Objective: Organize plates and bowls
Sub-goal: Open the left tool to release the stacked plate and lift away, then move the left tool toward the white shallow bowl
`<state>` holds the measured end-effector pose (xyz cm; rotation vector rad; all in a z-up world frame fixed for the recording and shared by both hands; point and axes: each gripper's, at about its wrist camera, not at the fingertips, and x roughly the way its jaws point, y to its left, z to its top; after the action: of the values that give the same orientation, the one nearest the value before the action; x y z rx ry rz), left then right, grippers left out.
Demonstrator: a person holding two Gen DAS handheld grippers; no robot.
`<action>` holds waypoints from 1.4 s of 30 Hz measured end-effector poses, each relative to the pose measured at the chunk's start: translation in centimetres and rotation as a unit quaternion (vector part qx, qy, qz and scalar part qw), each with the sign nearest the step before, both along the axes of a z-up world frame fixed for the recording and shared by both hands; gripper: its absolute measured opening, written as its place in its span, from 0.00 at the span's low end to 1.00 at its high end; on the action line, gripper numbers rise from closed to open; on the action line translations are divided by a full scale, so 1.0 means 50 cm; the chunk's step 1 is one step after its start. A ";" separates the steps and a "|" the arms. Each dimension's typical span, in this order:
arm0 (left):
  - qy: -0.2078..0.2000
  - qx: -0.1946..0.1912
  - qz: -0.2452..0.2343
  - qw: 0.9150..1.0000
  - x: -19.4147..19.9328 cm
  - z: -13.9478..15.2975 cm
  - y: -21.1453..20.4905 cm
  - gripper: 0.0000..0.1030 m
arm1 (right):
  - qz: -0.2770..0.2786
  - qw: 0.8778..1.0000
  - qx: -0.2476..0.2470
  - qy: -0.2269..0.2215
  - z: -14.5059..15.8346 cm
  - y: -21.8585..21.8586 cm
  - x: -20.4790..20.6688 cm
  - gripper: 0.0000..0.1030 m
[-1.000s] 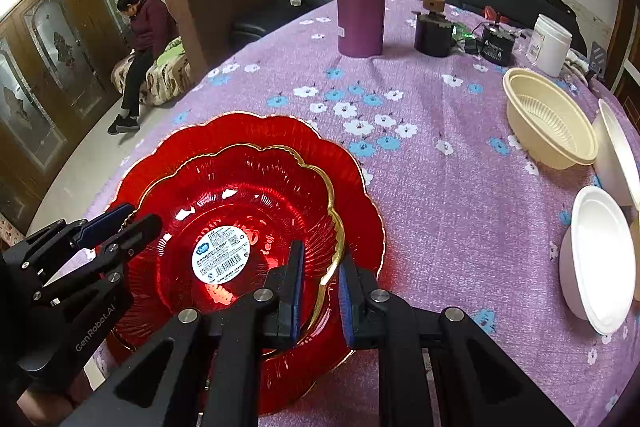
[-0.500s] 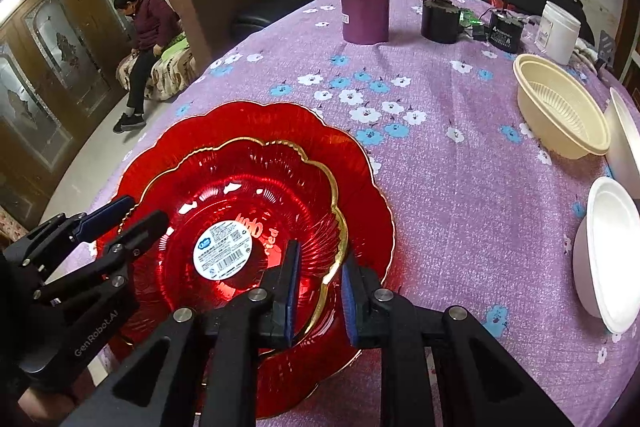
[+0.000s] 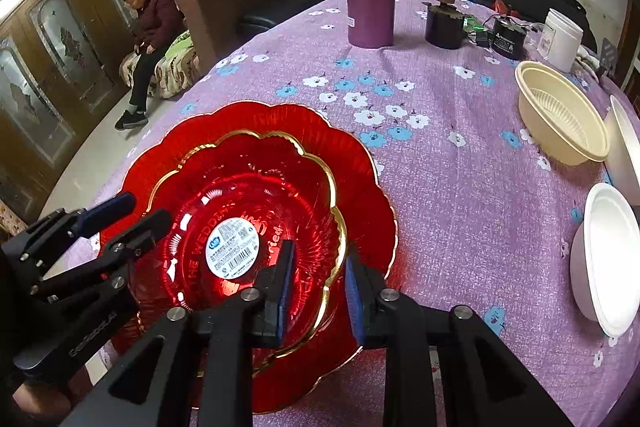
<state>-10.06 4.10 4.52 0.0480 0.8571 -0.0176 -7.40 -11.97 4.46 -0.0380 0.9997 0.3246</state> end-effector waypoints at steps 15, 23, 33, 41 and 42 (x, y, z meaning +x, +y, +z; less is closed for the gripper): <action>-0.007 -0.006 -0.009 1.000 -0.008 0.021 -0.016 0.52 | -0.034 0.999 0.023 -0.033 0.046 -0.069 -0.028 0.34; -0.012 -0.003 -0.048 0.999 -0.008 0.047 -0.088 0.52 | -0.112 0.990 0.078 -0.042 0.069 -0.227 -0.054 0.33; 0.001 0.003 -0.126 0.992 -0.012 0.066 -0.241 0.53 | -0.228 0.965 0.113 -0.069 0.088 -0.446 -0.108 0.39; 0.024 -0.010 -0.181 0.983 0.012 0.073 -0.368 0.53 | -0.287 0.943 0.144 -0.083 0.087 -0.578 -0.153 0.39; 0.028 -0.013 -0.184 0.982 0.019 0.072 -0.381 0.53 | -0.295 0.941 0.146 -0.082 0.084 -0.590 -0.156 0.39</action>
<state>-9.11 -14.94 8.14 0.1814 0.8949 -0.3783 -15.21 -41.47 8.64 0.4908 0.7457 -0.0846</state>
